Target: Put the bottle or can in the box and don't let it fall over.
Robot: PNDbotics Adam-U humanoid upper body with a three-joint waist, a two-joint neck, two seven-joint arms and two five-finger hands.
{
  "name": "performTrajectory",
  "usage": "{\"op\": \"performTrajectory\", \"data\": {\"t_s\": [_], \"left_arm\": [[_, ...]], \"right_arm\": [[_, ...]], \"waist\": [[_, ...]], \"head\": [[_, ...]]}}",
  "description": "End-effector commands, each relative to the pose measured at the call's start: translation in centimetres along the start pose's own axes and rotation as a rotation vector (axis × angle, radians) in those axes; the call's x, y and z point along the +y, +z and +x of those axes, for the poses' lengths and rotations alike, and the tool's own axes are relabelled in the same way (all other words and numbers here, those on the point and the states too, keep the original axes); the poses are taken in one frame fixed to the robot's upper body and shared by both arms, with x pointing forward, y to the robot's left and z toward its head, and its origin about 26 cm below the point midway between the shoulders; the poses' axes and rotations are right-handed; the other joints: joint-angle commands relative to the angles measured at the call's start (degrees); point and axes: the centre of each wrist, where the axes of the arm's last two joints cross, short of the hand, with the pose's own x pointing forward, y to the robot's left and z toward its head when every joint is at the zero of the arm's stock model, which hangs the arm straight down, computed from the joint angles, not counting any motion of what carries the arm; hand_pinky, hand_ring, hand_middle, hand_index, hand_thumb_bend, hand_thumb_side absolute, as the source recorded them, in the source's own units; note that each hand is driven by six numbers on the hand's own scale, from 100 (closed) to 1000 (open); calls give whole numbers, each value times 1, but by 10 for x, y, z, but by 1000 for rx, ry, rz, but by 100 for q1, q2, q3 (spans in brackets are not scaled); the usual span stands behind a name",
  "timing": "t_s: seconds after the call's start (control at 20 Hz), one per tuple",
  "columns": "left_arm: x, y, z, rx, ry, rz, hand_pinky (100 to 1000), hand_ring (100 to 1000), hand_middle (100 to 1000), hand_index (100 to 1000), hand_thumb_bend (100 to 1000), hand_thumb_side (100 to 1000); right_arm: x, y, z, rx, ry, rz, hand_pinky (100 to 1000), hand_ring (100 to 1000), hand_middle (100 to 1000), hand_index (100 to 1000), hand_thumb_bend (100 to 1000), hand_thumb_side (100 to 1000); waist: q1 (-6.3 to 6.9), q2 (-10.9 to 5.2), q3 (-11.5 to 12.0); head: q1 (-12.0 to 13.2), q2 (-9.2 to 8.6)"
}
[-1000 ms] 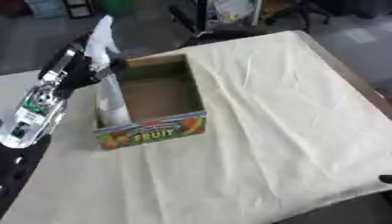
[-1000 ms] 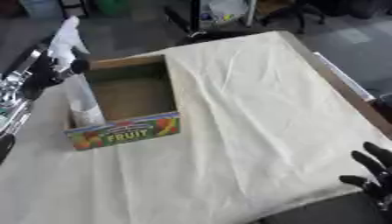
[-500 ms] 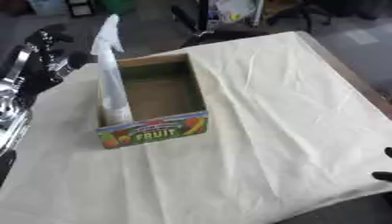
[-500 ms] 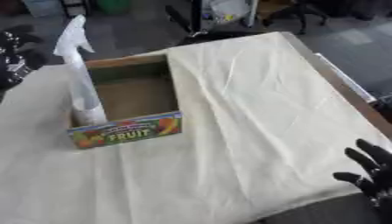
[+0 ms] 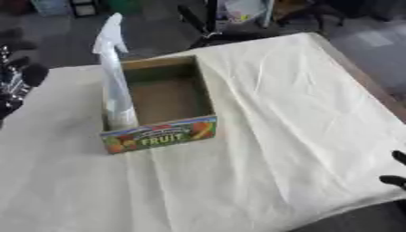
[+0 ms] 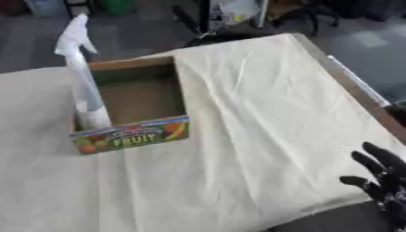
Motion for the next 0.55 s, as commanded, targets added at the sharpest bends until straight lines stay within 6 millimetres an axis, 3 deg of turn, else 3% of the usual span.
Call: {"op": "performTrajectory", "data": {"t_s": [0.05, 0.35, 0.55], "left_arm": [[5, 10, 13, -52, -16, 87, 918, 1000, 696, 871, 816, 575], [3, 36, -5, -5, -3, 205, 919, 1000, 696, 870, 798, 559], [0, 45, -12, 13, -15, 243, 919, 1000, 700, 871, 787, 550]], "right_arm": [[-3, -2, 7, -11, 27, 2, 793, 1000, 1000, 1000, 100, 470], [-1, -2, 6, -2, 22, 4, 793, 1000, 1000, 1000, 100, 470], [0, 0, 6, 9, 16, 4, 793, 1000, 1000, 1000, 100, 470]], "waist": [[-10, -43, 36], [-26, -78, 106], [-40, -118, 152]], "head": [[10, -56], [175, 44], [508, 190]]}}
